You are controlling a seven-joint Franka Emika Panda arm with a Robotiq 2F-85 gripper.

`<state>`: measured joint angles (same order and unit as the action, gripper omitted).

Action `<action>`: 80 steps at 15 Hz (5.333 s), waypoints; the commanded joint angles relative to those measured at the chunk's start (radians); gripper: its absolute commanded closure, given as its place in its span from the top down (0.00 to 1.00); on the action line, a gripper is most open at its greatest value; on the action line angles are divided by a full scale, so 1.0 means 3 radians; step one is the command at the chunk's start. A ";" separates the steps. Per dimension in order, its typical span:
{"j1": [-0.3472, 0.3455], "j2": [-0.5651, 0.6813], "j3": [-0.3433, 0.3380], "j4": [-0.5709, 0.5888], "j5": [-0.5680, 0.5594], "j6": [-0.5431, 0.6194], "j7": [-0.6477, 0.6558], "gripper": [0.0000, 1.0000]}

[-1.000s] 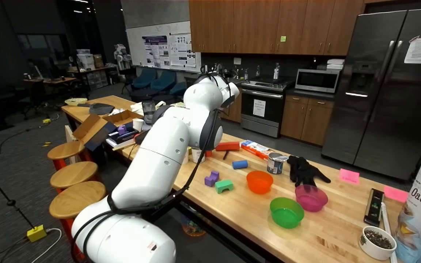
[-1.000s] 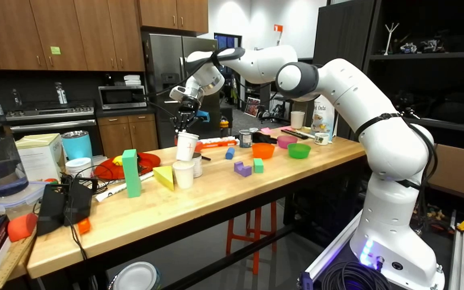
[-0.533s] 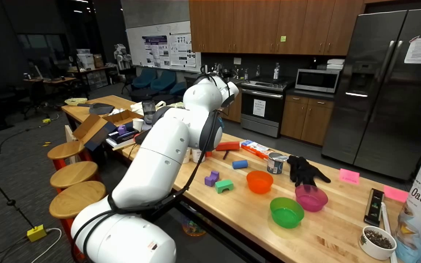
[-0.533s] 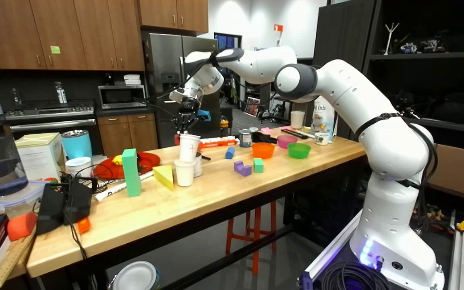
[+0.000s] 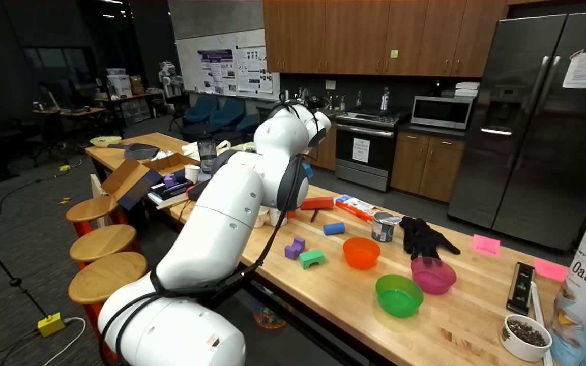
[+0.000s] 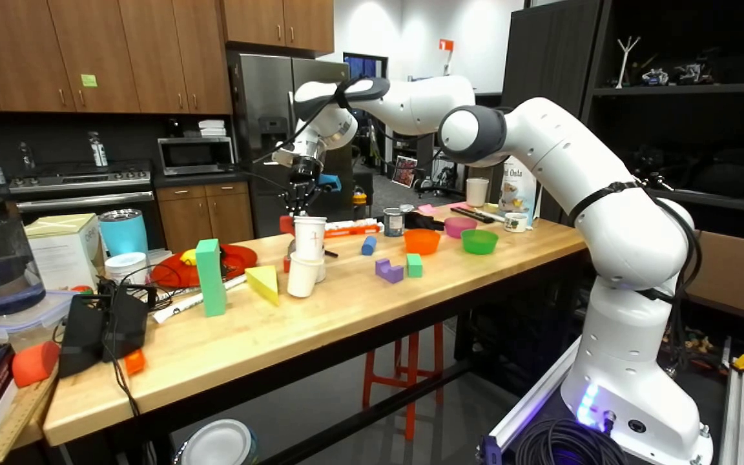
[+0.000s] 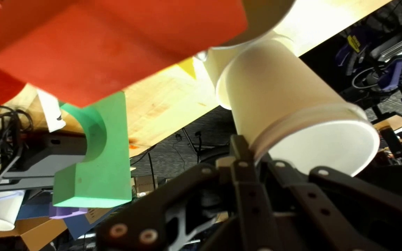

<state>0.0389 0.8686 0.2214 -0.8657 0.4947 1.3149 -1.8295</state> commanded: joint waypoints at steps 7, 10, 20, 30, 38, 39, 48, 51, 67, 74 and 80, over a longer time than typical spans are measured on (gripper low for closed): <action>0.0073 0.0146 -0.0055 0.0420 -0.0243 -0.0193 0.0234 0.01; 0.0087 0.0164 -0.0064 0.0511 -0.0300 -0.0177 0.0221 0.01; 0.0123 0.0240 -0.0043 0.0694 -0.0472 -0.0251 0.0109 0.01; 0.0147 0.0264 -0.0036 0.0754 -0.0529 -0.0298 0.0046 0.82; 0.0139 0.0176 -0.0105 0.0707 -0.0530 0.0032 0.0211 1.00; 0.0139 0.0156 -0.0125 0.0702 -0.0531 0.0087 0.0244 1.00; 0.0194 -0.0103 -0.0342 0.0586 -0.0668 0.0309 0.0821 1.00; 0.0206 -0.0102 -0.0357 0.0583 -0.0666 0.0156 0.1066 1.00; 0.0316 -0.0062 -0.0526 0.0537 -0.0951 0.0285 0.1954 1.00; 0.0394 -0.0027 -0.0483 0.0549 -0.1168 0.0559 0.1677 1.00; 0.0370 0.0060 -0.0426 0.0541 -0.1083 0.0692 0.1540 1.00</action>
<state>0.1553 0.8800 0.0856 -0.6964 0.1626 1.5027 -1.3393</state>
